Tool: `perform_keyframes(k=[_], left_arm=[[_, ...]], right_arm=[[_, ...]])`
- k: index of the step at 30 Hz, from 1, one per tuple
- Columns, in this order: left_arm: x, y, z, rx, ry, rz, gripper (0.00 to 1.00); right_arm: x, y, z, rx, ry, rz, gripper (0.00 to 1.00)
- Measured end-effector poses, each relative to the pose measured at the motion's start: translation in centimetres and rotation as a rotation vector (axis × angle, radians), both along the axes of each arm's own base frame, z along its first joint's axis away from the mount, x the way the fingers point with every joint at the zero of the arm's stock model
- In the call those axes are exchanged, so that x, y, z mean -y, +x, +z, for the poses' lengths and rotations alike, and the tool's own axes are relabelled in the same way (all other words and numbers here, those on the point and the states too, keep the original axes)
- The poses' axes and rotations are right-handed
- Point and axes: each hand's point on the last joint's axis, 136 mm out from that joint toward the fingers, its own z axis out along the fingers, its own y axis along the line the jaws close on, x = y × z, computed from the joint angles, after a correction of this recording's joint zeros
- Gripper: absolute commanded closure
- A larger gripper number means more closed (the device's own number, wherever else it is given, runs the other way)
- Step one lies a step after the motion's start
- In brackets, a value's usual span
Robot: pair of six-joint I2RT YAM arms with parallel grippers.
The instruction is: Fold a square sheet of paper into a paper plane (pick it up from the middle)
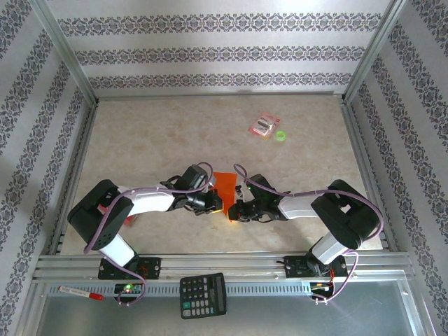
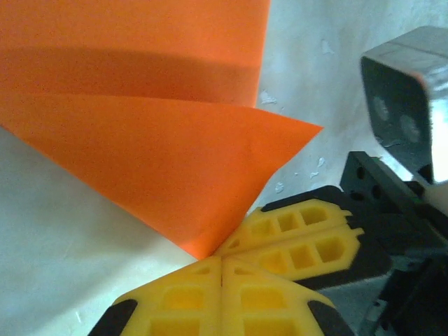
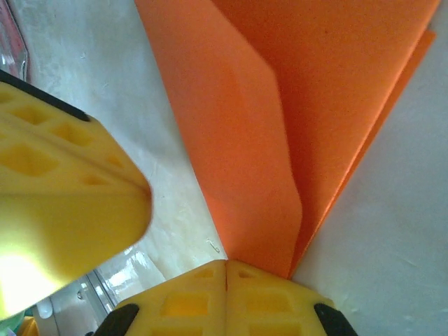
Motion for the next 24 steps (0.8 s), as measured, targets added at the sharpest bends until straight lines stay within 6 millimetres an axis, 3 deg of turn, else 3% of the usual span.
perform_keyframes(k=[8, 24], left_arm=[[0.0, -0.1, -1.8, -0.044, 0.031, 0.004, 1.00], [0.9, 0.3, -1.2, -0.044, 0.000, 0.010, 1.00]], right_arm=[[0.1, 0.1, 0.0, -0.016, 0.001, -0.013, 1.00], [0.1, 0.1, -0.1, -0.027, 0.012, -0.011, 1.00]])
